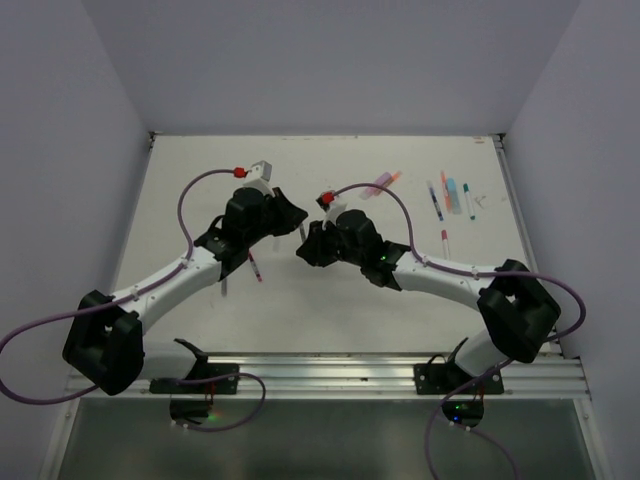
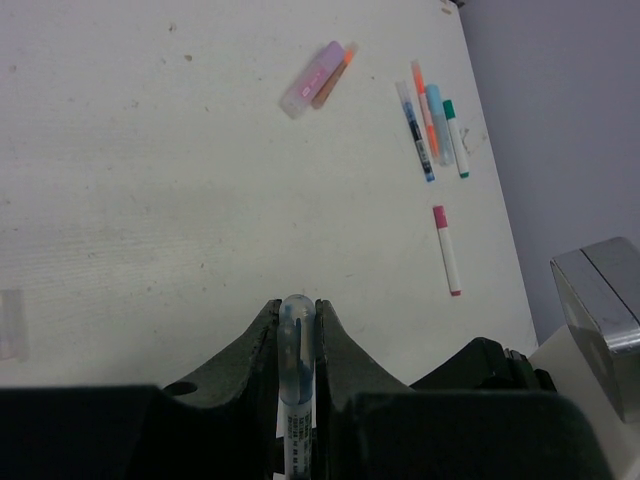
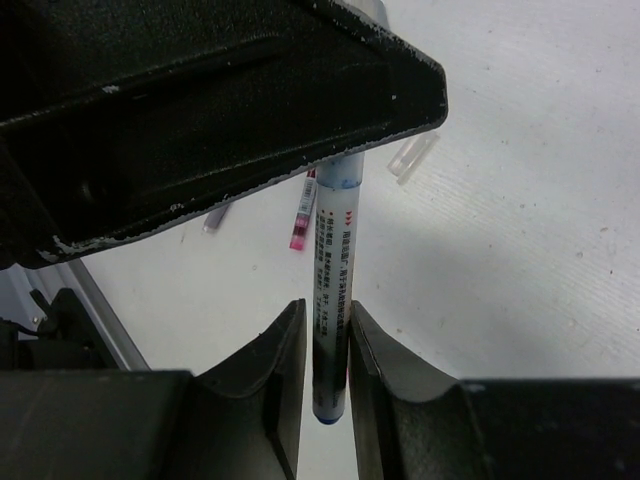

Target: Open the pen caps

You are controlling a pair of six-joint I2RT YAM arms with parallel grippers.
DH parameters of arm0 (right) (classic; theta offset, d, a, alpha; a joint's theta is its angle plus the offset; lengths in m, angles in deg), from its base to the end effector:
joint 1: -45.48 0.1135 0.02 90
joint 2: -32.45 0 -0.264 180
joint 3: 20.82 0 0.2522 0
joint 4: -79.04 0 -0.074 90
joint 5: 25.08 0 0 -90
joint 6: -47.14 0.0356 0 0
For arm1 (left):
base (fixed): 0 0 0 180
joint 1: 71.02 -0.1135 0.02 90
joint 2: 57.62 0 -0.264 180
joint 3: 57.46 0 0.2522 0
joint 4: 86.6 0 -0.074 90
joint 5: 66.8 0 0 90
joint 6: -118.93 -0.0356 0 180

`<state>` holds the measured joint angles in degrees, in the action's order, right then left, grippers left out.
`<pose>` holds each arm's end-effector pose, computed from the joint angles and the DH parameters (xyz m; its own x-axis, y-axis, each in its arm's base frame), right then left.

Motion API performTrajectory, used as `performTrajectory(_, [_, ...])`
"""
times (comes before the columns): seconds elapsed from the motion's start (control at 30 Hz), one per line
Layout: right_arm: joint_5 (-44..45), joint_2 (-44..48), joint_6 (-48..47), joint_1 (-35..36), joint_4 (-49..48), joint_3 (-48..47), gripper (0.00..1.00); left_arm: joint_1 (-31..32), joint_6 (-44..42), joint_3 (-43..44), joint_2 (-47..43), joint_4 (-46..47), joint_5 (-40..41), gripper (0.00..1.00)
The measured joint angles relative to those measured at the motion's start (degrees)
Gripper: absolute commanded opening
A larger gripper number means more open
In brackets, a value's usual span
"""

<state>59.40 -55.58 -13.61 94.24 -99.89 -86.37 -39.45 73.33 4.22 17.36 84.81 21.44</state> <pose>0.2244 0.2611 0.2372 -0.6239 0.0261 -0.7810 -0.5751 0.6614 0.4815 0.2539 -0.1573 0.2696 -0.6101 -0.4459 -0.6549 0.1690 0.7344 -0.6574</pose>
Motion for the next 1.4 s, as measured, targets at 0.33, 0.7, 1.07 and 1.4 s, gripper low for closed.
performTrajectory(0.33, [0.5, -0.7, -0.8, -0.1, 0.3, -0.6, 0.00, 0.0, 0.0, 0.0, -0.1, 0.2, 0.5, 0.00])
performTrajectory(0.7, [0.5, -0.7, -1.0, -0.3, -7.3, 2.8, 0.00, 0.8, -0.6, 1.9, -0.2, -0.8, 4.4, 0.00])
performTrajectory(1.07, [3.1, -0.7, -0.2, 0.1, -20.9, 6.6, 0.00, 1.2, -5.0, 8.7, -0.2, -5.7, 6.8, 0.00])
performTrajectory(1.4, [4.1, -0.6, 0.8, 0.1, -28.0, 7.8, 0.00, -2.0, -6.0, 13.1, -0.2, -9.2, 4.2, 0.00])
